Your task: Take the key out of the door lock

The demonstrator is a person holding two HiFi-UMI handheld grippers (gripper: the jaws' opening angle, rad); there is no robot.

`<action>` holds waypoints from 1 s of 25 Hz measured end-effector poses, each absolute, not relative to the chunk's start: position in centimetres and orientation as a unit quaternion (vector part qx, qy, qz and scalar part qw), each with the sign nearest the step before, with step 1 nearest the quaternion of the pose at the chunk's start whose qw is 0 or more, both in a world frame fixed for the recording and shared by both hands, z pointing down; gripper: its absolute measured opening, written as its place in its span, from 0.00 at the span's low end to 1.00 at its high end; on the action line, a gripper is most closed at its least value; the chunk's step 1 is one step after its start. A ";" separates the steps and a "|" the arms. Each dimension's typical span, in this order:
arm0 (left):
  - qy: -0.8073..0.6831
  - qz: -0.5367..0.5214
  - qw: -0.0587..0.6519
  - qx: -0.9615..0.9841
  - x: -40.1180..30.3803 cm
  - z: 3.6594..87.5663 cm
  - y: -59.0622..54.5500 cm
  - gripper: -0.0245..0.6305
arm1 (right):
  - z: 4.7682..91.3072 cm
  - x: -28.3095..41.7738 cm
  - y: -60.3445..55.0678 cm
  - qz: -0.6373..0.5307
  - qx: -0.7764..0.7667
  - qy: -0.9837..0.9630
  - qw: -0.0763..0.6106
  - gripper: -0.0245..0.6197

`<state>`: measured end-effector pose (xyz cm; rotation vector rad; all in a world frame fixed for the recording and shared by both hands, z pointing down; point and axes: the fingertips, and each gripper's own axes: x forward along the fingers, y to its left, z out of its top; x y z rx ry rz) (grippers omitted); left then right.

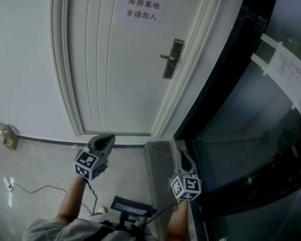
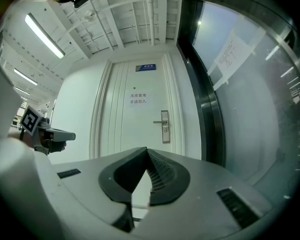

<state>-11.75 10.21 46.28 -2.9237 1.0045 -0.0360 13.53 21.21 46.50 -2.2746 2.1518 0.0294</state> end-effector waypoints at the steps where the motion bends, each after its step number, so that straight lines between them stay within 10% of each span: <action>1: 0.324 -0.011 0.024 -0.946 -11.2 46.4 10.4 0.05 | 46.5 13.9 21.4 0.011 -0.726 0.688 0.004 0.06; 25: 0.337 -0.013 0.020 -0.941 -5.5 47.4 6.8 0.05 | 48.6 19.0 16.5 -0.001 -0.706 0.708 -0.008 0.06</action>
